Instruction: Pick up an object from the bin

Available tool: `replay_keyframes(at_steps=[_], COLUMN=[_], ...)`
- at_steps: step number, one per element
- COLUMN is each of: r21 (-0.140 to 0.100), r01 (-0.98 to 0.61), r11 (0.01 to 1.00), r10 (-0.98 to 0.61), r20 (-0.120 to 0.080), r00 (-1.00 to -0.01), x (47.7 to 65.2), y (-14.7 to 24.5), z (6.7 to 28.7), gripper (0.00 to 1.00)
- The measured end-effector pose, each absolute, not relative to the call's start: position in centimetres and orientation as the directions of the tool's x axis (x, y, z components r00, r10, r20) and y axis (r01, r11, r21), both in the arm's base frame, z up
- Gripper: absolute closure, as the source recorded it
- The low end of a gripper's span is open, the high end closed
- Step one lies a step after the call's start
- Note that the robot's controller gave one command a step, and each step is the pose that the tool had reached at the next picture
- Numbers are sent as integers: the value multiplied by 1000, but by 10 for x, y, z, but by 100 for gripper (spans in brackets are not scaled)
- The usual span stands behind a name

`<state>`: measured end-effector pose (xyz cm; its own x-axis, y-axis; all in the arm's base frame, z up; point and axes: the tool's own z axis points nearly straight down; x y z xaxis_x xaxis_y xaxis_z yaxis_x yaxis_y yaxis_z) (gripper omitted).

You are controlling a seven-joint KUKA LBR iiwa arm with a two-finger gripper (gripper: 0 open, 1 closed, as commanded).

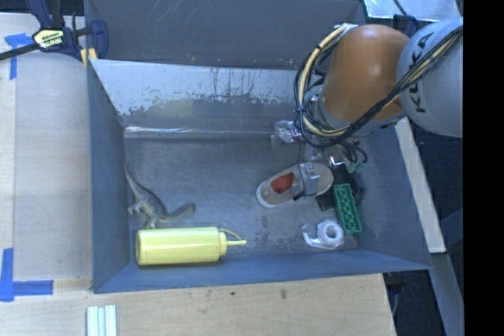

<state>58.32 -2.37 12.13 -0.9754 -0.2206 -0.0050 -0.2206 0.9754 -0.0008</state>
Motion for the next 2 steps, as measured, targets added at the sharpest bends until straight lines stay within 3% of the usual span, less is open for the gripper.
replay_keyframes(at_steps=[1, 2], r21=[2, -1], r01=[-157, -262], r11=[988, 965], r10=[-157, -262], r20=[-1, -2], r00=[-988, -965], x=[575, 585], y=[-34, -32], z=[71, 74], gripper=[0, 100])
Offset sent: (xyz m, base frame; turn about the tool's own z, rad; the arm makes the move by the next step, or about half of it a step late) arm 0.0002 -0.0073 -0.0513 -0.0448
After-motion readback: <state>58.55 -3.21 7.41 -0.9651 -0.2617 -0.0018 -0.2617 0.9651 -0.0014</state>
